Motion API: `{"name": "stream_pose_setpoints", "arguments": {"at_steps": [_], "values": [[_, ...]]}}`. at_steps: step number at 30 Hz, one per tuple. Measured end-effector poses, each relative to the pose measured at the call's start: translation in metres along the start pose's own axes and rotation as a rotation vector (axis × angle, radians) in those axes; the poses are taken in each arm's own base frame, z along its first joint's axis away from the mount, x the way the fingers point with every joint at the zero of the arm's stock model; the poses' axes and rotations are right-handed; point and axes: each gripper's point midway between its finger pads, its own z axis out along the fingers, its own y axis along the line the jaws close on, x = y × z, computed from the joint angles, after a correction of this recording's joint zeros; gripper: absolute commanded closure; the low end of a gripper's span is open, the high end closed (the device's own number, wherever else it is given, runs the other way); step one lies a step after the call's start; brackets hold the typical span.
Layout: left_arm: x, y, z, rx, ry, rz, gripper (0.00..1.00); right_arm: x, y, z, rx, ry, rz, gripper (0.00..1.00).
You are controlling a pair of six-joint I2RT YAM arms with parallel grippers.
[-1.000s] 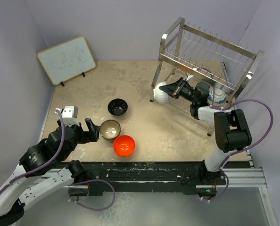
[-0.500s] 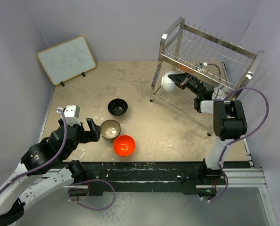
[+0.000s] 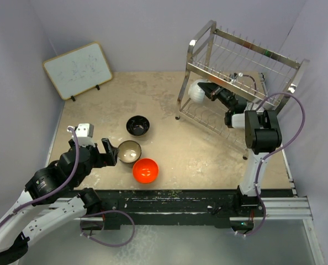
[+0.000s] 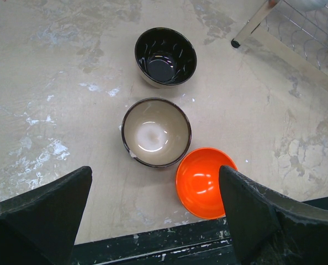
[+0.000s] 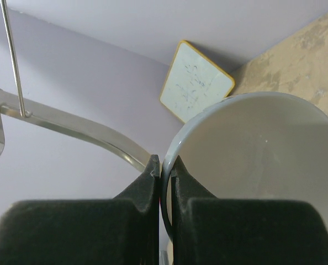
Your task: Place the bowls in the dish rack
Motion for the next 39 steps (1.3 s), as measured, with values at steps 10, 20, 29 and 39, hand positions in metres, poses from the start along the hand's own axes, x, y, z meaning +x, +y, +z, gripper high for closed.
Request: {"name": "stream_pose_setpoints", "arguments": {"at_steps": [10, 20, 29, 39], "values": [[0.000, 0.000, 0.000, 0.000, 0.000, 0.000, 0.01, -0.005, -0.032, 0.004, 0.021, -0.038, 0.063, 1.00], [0.000, 0.000, 0.000, 0.001, -0.002, -0.001, 0.01, -0.010, -0.036, 0.003, 0.019, -0.060, 0.071, 0.90], [-0.001, 0.000, -0.001, 0.005, -0.006, -0.004, 0.01, -0.025, -0.052, -0.022, 0.093, -0.171, 0.082, 0.73], [-0.001, 0.000, -0.001, 0.004, -0.005, -0.004, 0.01, -0.042, -0.063, -0.043, 0.160, -0.246, 0.074, 0.64]]}}
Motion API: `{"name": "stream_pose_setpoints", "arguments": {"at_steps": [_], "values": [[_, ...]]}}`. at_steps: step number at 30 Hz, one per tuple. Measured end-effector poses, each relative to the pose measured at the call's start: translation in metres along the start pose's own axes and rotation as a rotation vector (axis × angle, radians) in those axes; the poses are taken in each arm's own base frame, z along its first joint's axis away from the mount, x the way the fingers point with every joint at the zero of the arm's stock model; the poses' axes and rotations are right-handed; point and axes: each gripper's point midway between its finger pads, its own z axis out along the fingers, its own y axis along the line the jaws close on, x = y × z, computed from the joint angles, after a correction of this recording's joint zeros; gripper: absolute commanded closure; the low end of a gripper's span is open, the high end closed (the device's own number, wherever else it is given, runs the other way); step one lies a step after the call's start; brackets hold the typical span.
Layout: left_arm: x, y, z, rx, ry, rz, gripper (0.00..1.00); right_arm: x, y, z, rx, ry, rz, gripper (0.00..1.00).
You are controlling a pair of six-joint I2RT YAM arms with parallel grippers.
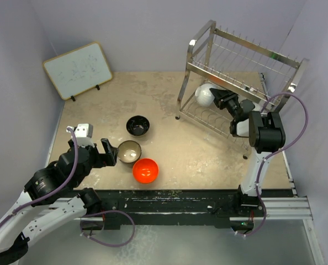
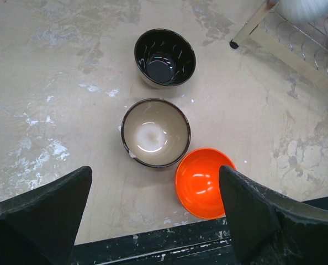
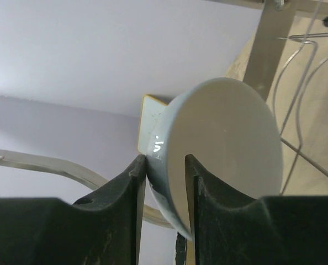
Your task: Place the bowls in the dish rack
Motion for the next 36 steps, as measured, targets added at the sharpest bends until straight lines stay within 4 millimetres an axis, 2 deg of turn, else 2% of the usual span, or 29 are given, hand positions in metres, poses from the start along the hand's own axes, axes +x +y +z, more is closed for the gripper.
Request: {"name": "stream_pose_setpoints", "arguments": {"at_steps": [7, 11, 13, 15, 21, 26, 32, 36], "values": [[0.000, 0.000, 0.000, 0.000, 0.000, 0.000, 0.01, -0.013, -0.010, -0.016, 0.051, -0.075, 0.007, 0.61], [0.000, 0.000, 0.000, 0.000, 0.000, 0.000, 0.01, -0.018, -0.019, -0.024, 0.092, -0.106, 0.008, 0.55], [0.000, 0.000, 0.000, 0.000, 0.000, 0.000, 0.01, -0.018, -0.026, -0.028, 0.127, -0.115, 0.010, 0.50], [0.000, 0.000, 0.000, 0.000, 0.000, 0.000, 0.01, -0.017, -0.032, -0.030, 0.154, -0.117, 0.003, 0.49], [0.000, 0.000, 0.000, 0.000, 0.000, 0.000, 0.01, -0.015, -0.034, -0.034, 0.190, -0.127, -0.011, 0.44], [0.000, 0.000, 0.000, 0.001, -0.001, -0.001, 0.01, -0.015, -0.038, -0.040, 0.249, -0.141, -0.021, 0.30], [-0.001, 0.000, -0.001, 0.003, -0.005, -0.004, 0.01, -0.015, -0.045, -0.047, 0.326, -0.145, -0.036, 0.27], [-0.001, 0.001, -0.002, 0.006, -0.008, -0.006, 0.01, -0.016, -0.050, -0.051, 0.374, -0.148, -0.046, 0.22]]}}
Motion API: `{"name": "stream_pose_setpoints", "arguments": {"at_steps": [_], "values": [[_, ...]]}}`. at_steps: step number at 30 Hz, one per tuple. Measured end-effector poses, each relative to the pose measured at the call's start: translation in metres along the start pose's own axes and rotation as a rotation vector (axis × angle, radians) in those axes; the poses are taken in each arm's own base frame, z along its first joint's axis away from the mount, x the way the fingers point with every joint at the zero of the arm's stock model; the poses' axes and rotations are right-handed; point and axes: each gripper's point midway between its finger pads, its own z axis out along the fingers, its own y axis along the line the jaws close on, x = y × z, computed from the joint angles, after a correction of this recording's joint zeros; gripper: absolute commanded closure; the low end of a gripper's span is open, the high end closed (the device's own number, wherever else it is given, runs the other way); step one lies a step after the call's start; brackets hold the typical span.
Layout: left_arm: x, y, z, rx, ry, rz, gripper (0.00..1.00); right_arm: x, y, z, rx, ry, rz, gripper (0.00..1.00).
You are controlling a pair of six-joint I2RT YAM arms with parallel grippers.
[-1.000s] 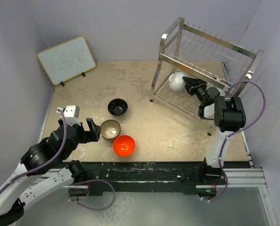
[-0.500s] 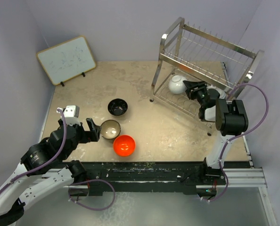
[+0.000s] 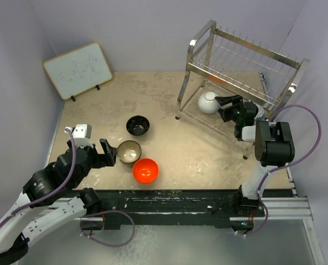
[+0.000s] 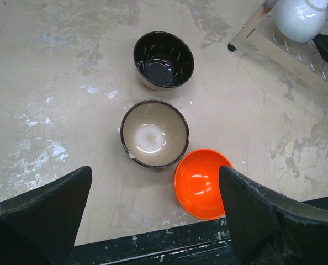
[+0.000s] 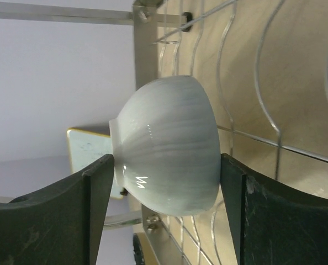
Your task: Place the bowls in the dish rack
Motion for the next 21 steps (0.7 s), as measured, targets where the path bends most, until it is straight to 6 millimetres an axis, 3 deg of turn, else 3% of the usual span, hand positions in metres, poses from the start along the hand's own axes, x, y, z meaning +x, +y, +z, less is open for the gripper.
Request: {"name": "stream_pose_setpoints", "arguments": {"at_steps": [11, 21], "values": [[-0.001, 0.000, -0.001, 0.005, -0.007, -0.005, 0.01, -0.008, -0.010, -0.015, 0.151, -0.030, -0.094, 0.14], [-0.001, 0.000, -0.001, 0.005, -0.007, -0.005, 0.01, -0.014, 0.003, -0.024, 0.146, -0.048, -0.181, 0.15]]}}
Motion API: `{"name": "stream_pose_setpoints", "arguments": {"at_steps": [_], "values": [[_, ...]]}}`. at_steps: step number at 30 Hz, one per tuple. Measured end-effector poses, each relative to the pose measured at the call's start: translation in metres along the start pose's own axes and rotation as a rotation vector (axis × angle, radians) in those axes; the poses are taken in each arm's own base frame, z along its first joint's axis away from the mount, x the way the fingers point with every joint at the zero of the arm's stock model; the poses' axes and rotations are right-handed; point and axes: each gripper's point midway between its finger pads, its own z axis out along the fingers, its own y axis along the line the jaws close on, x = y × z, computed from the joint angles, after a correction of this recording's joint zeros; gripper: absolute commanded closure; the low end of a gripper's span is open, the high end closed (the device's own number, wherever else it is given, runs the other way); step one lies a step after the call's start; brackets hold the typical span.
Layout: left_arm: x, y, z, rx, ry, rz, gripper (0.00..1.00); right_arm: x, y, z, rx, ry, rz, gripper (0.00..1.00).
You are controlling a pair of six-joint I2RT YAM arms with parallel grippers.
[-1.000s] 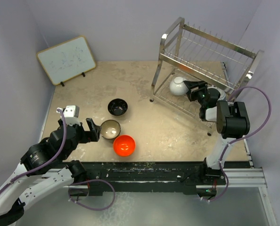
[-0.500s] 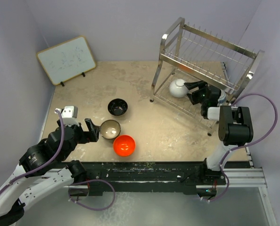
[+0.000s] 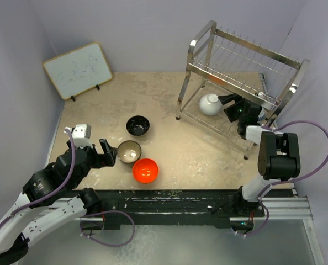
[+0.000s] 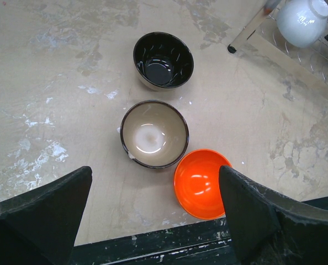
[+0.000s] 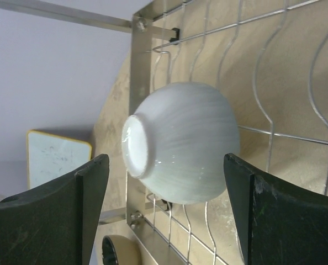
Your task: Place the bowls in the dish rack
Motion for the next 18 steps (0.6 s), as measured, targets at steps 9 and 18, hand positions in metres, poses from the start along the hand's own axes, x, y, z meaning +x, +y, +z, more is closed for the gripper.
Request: {"name": "stream_pose_setpoints", "arguments": {"at_steps": [9, 18], "values": [[0.000, 0.000, 0.000, 0.000, 0.000, 0.000, 0.01, 0.003, 0.033, -0.020, -0.125, 0.009, -0.060, 0.16], [0.000, 0.000, 0.000, 0.000, 0.000, 0.000, 0.01, 0.042, 0.064, -0.027, -0.242, 0.115, -0.122, 0.17]]}}
